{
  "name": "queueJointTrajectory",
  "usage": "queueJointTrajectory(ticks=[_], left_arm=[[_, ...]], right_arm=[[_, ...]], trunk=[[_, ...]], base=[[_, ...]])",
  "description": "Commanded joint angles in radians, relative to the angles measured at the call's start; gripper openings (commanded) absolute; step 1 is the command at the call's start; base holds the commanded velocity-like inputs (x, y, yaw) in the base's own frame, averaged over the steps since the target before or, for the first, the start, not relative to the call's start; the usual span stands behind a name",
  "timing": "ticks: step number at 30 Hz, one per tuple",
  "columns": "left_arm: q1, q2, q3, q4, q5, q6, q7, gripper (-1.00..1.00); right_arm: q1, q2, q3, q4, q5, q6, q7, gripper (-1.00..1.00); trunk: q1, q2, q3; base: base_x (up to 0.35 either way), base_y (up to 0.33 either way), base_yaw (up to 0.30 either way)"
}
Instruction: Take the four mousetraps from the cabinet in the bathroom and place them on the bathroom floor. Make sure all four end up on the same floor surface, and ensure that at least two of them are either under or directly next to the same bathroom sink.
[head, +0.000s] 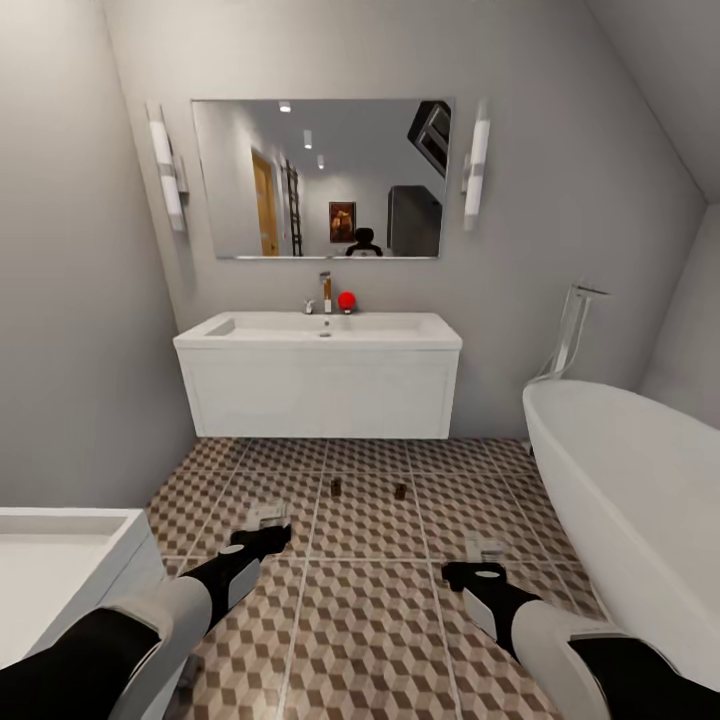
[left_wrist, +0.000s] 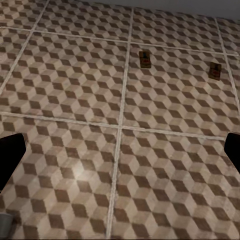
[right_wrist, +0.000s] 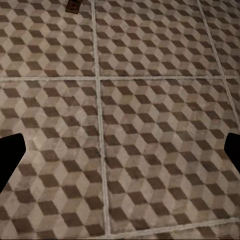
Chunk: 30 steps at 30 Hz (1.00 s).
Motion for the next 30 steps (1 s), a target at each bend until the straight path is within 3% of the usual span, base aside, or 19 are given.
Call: queueJointTrajectory(ticks=[1, 24, 30], left_arm=[[0.005, 0.001, -0.008, 0.001, 0.007, -0.003, 0.003, 1.00], [0.070, 0.005, -0.009, 0.002, 0.044, -0.003, 0.002, 1.00], [0.110, 0.006, -0.009, 0.001, 0.047, -0.003, 0.002, 1.00]], right_arm=[[0.004, 0.000, 0.002, 0.003, 0.000, -0.002, -0.003, 1.00], [0.035, -0.031, 0.002, 0.004, -0.002, 0.009, 0.002, 1.00], [0.088, -0.033, 0.003, 0.004, -0.002, 0.008, 0.001, 1.00]], trunk=[[-0.004, 0.007, 0.002], [-0.092, 0.168, 0.074], [-0.115, 0.210, 0.093]], base=[[0.000, 0.000, 0.000], [0.000, 0.000, 0.000], [0.000, 0.000, 0.000]])
